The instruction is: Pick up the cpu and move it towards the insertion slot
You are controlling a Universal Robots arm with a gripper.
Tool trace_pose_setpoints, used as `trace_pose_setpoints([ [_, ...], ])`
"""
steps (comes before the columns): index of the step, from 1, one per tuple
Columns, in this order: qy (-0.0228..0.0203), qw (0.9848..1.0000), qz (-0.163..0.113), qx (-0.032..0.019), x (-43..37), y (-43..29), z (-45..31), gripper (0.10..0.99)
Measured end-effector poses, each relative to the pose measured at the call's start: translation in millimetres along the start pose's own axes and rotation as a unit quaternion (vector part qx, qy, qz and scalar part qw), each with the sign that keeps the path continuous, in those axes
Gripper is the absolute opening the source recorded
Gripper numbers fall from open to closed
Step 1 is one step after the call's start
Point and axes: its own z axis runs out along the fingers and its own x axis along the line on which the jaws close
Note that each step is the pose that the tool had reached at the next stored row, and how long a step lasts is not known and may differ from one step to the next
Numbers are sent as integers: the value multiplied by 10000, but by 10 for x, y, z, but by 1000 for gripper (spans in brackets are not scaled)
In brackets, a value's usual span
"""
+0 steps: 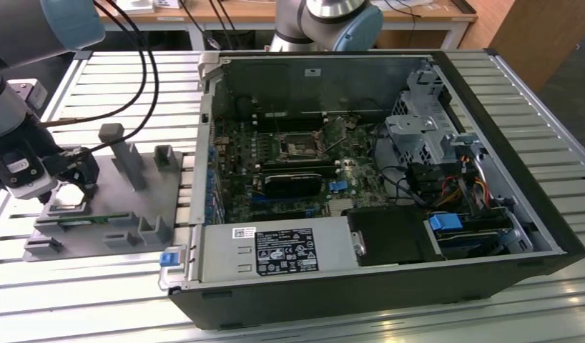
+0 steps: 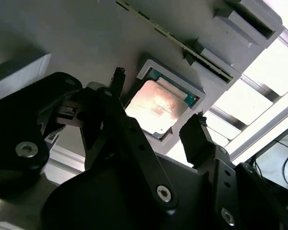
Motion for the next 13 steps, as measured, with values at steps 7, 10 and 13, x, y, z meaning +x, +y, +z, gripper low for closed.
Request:
trace_pose_setpoints([
  [7, -4, 9999, 113, 1, 4, 21, 41, 792],
  [10, -4, 9999, 116, 1, 14, 30, 51, 776],
  [13, -4, 9999, 116, 1, 23, 37, 55, 710],
])
